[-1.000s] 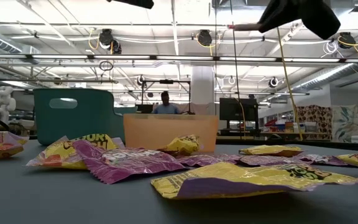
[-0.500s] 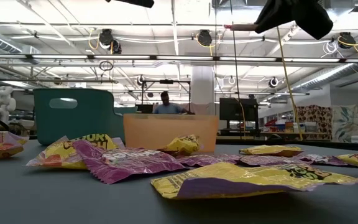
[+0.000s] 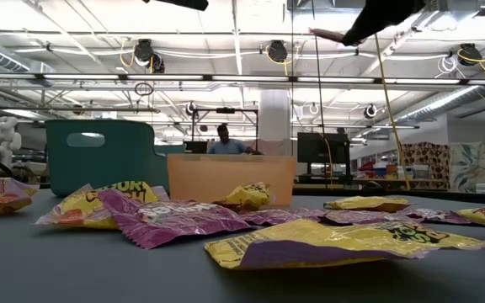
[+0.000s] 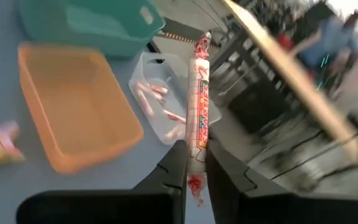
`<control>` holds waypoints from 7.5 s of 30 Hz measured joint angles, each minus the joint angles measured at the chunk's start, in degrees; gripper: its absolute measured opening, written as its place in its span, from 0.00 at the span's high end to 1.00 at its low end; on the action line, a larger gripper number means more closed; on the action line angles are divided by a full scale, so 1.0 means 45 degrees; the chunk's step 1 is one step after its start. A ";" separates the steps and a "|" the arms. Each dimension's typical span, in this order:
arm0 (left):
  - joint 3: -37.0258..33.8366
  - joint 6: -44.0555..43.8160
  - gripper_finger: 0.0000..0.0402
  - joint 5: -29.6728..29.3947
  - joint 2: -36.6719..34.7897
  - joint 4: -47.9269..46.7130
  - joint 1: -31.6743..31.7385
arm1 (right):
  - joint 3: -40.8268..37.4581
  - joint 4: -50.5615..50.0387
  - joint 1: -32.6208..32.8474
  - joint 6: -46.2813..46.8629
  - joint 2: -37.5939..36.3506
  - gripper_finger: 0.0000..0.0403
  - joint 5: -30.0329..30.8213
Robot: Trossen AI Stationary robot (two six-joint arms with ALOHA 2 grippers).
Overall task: Sort candy
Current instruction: Put the white candy into the transparent bin, then put the yellow candy into the green bin
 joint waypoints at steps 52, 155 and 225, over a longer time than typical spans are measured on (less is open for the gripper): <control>-0.3886 0.0292 0.59 -0.2395 -0.3229 0.0905 0.1985 | -0.1744 1.1927 -0.9873 -0.9040 0.0121 0.92 -0.8503; -0.5777 -1.1440 0.27 0.4670 -0.0967 -0.3048 -0.3338 | -0.1739 1.5829 0.0450 -0.5071 0.5566 0.69 -0.6581; -0.5518 0.9271 0.96 -0.6215 -0.2895 0.4272 -0.2001 | -0.1729 1.5538 -0.0624 -0.8646 0.5547 0.69 -0.6557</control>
